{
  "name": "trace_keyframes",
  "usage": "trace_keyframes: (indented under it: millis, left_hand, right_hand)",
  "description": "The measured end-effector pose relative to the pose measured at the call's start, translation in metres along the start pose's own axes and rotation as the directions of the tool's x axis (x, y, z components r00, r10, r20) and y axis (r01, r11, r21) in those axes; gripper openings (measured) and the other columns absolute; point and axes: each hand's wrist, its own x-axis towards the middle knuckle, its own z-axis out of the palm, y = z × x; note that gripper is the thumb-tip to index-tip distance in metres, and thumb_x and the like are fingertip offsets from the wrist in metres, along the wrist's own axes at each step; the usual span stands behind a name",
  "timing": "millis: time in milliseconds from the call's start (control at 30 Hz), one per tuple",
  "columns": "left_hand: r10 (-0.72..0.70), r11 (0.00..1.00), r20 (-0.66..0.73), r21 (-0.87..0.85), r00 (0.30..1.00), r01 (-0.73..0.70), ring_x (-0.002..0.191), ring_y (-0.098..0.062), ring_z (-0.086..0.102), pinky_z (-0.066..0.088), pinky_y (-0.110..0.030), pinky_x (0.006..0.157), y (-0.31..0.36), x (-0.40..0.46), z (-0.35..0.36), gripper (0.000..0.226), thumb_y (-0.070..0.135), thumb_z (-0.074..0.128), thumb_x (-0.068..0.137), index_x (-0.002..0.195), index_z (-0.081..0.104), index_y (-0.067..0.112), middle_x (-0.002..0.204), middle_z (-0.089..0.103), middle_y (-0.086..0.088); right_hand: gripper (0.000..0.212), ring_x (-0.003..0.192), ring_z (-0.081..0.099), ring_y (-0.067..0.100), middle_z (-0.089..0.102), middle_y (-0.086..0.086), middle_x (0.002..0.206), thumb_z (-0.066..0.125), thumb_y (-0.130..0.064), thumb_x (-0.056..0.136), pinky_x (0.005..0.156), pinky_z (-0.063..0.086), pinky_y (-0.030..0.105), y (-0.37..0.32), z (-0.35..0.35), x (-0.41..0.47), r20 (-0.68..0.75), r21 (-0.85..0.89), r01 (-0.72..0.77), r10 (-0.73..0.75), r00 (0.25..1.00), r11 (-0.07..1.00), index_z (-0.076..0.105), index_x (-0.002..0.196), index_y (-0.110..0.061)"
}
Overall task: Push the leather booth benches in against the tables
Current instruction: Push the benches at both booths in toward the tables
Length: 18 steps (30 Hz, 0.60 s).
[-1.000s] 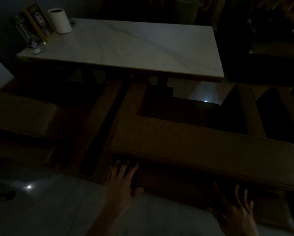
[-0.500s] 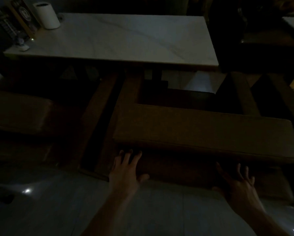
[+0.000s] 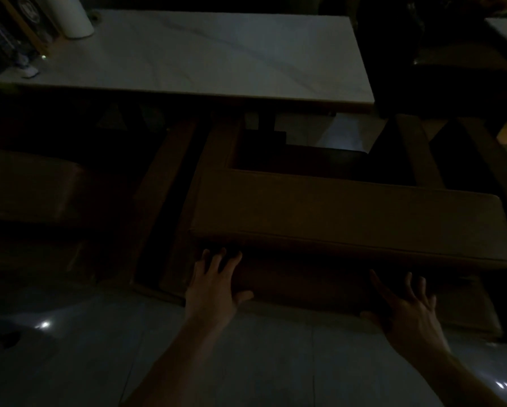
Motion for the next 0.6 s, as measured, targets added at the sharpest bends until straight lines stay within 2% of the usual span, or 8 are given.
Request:
trace_keyframes:
  millis: [133, 200, 267, 333, 467, 600]
  left_hand:
    - [-0.008, 1.000, 0.068, 0.023, 0.998, 0.006, 0.147, -0.029, 0.001, 0.027, -0.053, 0.113, 0.006, -0.001, -0.010, 0.090, 0.072, 0.058, 0.078, 0.149, 0.010, 0.047, 0.160, 0.016, 0.006]
    - [-0.009, 0.999, 0.095, 0.047, 0.995, 0.005, 0.148, -0.029, 0.000, 0.024, -0.051, 0.114, 0.011, -0.007, -0.017, 0.090, 0.073, 0.054, 0.079, 0.151, 0.007, 0.044, 0.162, 0.010, 0.004]
    - [0.010, 0.998, 0.096, 0.057, 0.995, -0.015, 0.147, -0.030, 0.009, 0.024, -0.048, 0.115, 0.019, -0.016, -0.022, 0.087, 0.074, 0.052, 0.080, 0.151, 0.014, 0.041, 0.162, 0.014, 0.000]
    - [0.052, 0.997, 0.093, 0.056, 0.994, -0.057, 0.145, -0.029, 0.018, 0.023, -0.045, 0.116, 0.031, -0.030, -0.025, 0.085, 0.075, 0.049, 0.080, 0.151, 0.019, 0.039, 0.159, 0.022, -0.001]
    - [0.146, 0.988, 0.142, 0.037, 0.979, -0.153, 0.141, -0.024, 0.025, 0.024, -0.042, 0.115, 0.064, -0.050, -0.035, 0.084, 0.077, 0.044, 0.080, 0.151, 0.018, 0.040, 0.155, 0.029, 0.003]
    - [0.209, 0.978, 0.196, -0.019, 0.958, -0.210, 0.140, -0.021, 0.028, 0.031, -0.040, 0.110, 0.103, -0.067, -0.054, 0.083, 0.078, 0.043, 0.081, 0.150, 0.018, 0.040, 0.155, 0.029, 0.007]
  right_hand:
    - [0.088, 0.148, -0.011, 0.049, -0.013, 0.023, 0.163, 0.035, -0.072, 0.090, 0.121, 0.011, 0.062, -0.002, -0.006, -0.006, 0.037, -0.008, 0.017, -0.017, 0.999, 1.000, -0.027, 0.145, -0.043]
    - [0.090, 0.149, -0.012, 0.048, -0.015, 0.023, 0.163, 0.042, -0.065, 0.093, 0.121, 0.014, 0.061, -0.003, -0.018, -0.013, 0.093, 0.004, 0.015, -0.015, 0.996, 1.000, -0.026, 0.147, -0.041]
    - [0.090, 0.150, -0.009, 0.044, -0.010, 0.021, 0.164, 0.049, -0.059, 0.093, 0.120, 0.021, 0.059, -0.005, -0.031, -0.023, 0.148, 0.051, 0.026, -0.034, 0.988, 0.998, -0.017, 0.152, -0.042]
    - [0.089, 0.152, -0.005, 0.039, -0.003, 0.017, 0.166, 0.053, -0.057, 0.093, 0.120, 0.024, 0.056, -0.009, -0.039, -0.037, 0.145, 0.117, 0.037, -0.053, 0.988, 0.992, -0.009, 0.155, -0.043]
    - [0.087, 0.153, 0.000, 0.036, 0.002, 0.014, 0.167, 0.056, -0.051, 0.092, 0.122, 0.021, 0.049, -0.011, -0.051, -0.066, 0.125, 0.154, 0.044, -0.063, 0.990, 0.987, -0.003, 0.156, -0.042]
    - [0.069, 0.153, 0.003, 0.035, 0.007, 0.007, 0.168, 0.052, -0.048, 0.093, 0.124, 0.017, 0.048, 0.009, -0.067, -0.088, 0.101, 0.111, 0.117, -0.128, 0.987, 0.987, 0.025, 0.155, -0.035]
